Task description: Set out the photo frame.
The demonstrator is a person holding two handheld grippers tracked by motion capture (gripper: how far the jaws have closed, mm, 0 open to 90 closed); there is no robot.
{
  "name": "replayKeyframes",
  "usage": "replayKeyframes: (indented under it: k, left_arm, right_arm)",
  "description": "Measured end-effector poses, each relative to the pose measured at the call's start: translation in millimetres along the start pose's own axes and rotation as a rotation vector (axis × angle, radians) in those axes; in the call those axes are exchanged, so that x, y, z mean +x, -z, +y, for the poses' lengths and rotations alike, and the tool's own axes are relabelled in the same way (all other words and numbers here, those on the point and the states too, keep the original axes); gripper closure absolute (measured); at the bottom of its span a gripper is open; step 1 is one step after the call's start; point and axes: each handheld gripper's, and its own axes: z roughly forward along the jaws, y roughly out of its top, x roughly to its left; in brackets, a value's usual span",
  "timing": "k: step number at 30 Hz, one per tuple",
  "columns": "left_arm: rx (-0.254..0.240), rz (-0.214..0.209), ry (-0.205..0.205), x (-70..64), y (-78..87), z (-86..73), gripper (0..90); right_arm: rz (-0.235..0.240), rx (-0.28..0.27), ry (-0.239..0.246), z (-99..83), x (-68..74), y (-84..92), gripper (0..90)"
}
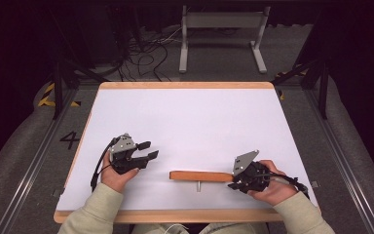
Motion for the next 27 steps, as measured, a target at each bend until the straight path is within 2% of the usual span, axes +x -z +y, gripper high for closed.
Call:
replayKeyframes:
  k: [4, 9, 14, 18, 27]
  left_arm:
    - [0.000, 0.000, 0.003, -0.4, 0.0, -0.1, 50.1]
    - [0.002, 0.000, 0.002, 0.1, -0.1, -0.1, 50.0]
    - [0.003, 0.003, 0.002, 0.1, -0.1, -0.2, 49.8]
    - [0.002, 0.006, 0.002, 0.4, -0.5, -0.3, 49.5]
    - [0.008, 0.008, 0.002, -0.7, -0.3, -1.6, 49.1]
  right_arm:
    - [0.048, 0.006, 0.012, -0.3, 1.3, -3.1, 89.0]
    - [0.067, -0.038, -0.010, -0.5, -0.7, -9.2, 90.0]
    - [0.064, -0.077, -0.052, -1.7, -4.3, -11.5, 90.0]
    - [0.081, -0.093, -0.078, -2.5, -6.8, -12.7, 90.0]
    - [0.055, -0.160, -0.189, -2.2, -17.2, -16.0, 90.0]
